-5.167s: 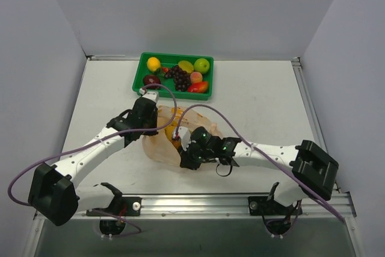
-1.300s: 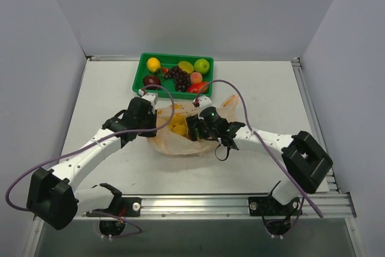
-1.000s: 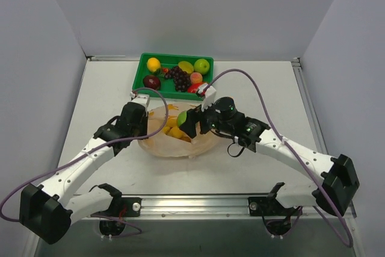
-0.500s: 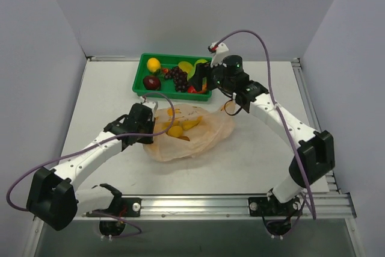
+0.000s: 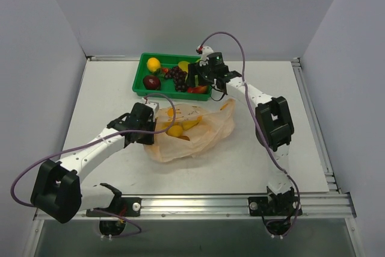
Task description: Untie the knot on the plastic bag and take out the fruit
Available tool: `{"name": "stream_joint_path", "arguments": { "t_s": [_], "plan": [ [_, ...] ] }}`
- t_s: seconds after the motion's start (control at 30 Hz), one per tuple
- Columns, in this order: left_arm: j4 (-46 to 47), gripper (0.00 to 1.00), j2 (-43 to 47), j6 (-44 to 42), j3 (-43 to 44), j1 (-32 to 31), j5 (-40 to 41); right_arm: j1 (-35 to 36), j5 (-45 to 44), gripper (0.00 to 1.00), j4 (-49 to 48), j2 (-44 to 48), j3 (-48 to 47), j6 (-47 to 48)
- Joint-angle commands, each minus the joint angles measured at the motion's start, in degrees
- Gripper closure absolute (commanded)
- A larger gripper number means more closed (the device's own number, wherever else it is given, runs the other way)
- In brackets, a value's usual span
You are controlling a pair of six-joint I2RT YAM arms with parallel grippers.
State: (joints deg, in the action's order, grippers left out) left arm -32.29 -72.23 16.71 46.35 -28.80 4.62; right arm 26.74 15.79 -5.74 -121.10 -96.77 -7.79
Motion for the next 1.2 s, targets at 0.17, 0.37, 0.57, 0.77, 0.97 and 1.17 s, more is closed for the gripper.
{"name": "stream_joint_path", "arguments": {
  "t_s": [0.17,0.37,0.57,0.77,0.97,1.17],
  "plan": [
    [2.3,0.69,-0.7,-0.1,1.5,1.4,-2.2,0.6,2.1,0.13,-0.9,-3.4,-7.6,0.3],
    [2.3,0.66,0.2,0.2,1.3,1.7,-1.9,1.3,1.8,0.01,1.4,2.9,-5.3,1.5],
    [2.3,0.66,1.6,0.3,1.0,2.2,-1.8,5.8,-1.5,0.11,4.9,17.8,7.7,2.7],
    [2.4,0.66,3.4,0.6,0.7,2.2,-1.2,14.6,-8.3,0.37,5.5,34.0,22.0,3.2],
    [2.6,0.66,4.6,1.2,0.4,2.3,-1.2,21.9,-11.8,0.50,4.7,38.7,32.2,-0.6],
    [3.6,0.66,5.8,2.7,0.1,2.3,-1.8,26.2,-12.7,0.52,-4.7,34.2,42.8,-6.9]
  ]
}}
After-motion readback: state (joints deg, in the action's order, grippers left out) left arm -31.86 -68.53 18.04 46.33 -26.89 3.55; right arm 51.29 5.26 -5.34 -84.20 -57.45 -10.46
